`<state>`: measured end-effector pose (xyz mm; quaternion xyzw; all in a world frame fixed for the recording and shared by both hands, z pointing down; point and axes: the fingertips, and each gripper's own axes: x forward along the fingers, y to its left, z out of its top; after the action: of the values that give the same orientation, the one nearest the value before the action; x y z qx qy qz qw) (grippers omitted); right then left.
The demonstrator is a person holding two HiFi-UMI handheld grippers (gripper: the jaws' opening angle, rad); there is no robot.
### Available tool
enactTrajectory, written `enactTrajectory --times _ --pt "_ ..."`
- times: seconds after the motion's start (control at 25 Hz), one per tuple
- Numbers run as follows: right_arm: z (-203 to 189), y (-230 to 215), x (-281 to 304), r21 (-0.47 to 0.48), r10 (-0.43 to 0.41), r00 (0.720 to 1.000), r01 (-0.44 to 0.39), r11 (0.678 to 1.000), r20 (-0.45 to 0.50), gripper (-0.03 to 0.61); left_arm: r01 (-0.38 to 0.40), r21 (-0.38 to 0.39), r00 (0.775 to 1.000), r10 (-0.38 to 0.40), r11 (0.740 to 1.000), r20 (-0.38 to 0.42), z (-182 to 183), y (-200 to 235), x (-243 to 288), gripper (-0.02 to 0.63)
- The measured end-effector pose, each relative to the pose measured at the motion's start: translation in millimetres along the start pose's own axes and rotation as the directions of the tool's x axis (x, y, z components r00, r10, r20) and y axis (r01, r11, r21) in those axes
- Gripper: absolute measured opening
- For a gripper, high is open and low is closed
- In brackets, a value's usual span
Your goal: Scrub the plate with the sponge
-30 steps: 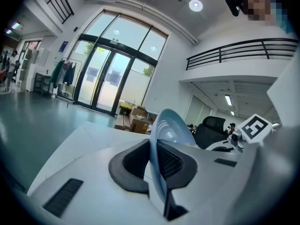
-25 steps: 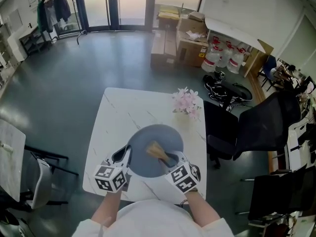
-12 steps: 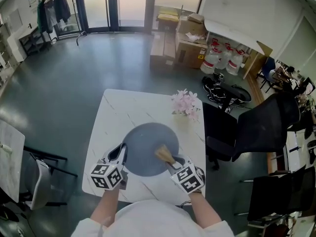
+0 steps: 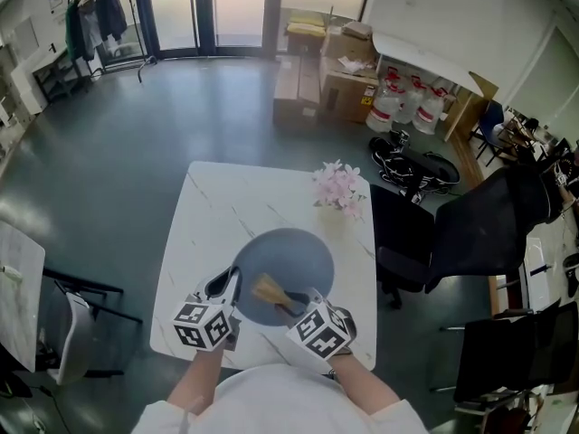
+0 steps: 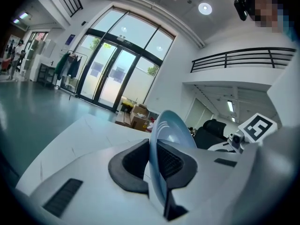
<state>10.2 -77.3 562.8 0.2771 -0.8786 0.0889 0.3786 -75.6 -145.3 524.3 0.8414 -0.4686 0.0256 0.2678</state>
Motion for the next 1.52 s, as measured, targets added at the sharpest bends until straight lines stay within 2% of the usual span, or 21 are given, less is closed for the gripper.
enactTrajectory --times 0.24,0.52,0.68,0.84,1.0,1.12,1.32,1.52 --pt "18 -32 -8 -0.004 -0.067 0.997 0.067 0.998 0.025 0.118 0.009 0.007 1.000 -0.009 1.000 -0.020 -8 -3 -4 0.044" --pt "-18 -66 -25 0.098 -0.143 0.989 0.145 0.985 -0.029 0.118 -0.012 -0.039 1.000 0.012 0.999 0.000 -4 8 -7 0.044" --pt "-42 -59 -29 0.111 -0.125 0.989 0.134 0.985 -0.085 0.118 -0.028 -0.064 0.999 0.030 0.998 0.021 2 16 -7 0.044" --pt "-53 -28 -21 0.052 -0.057 0.988 0.065 0.997 -0.144 0.118 -0.035 -0.075 0.999 0.038 0.997 0.033 6 21 -5 0.044" --pt "-42 8 -4 -0.008 0.031 0.990 -0.032 0.999 -0.141 0.118 -0.021 -0.068 0.999 0.022 0.997 0.026 4 15 1 0.044" --pt "-22 17 5 -0.055 0.056 0.992 -0.063 0.997 -0.113 0.118 -0.005 -0.051 1.000 0.005 0.999 0.009 -2 8 3 0.044" --pt "11 -6 7 -0.104 0.017 0.998 -0.023 0.994 -0.064 0.118 0.016 -0.031 1.000 -0.016 0.999 -0.024 -13 -1 3 0.044" --pt "20 -47 -2 -0.069 -0.071 0.997 0.068 0.995 -0.034 0.118 0.019 -0.043 0.999 -0.020 0.999 -0.032 -20 1 1 0.044"
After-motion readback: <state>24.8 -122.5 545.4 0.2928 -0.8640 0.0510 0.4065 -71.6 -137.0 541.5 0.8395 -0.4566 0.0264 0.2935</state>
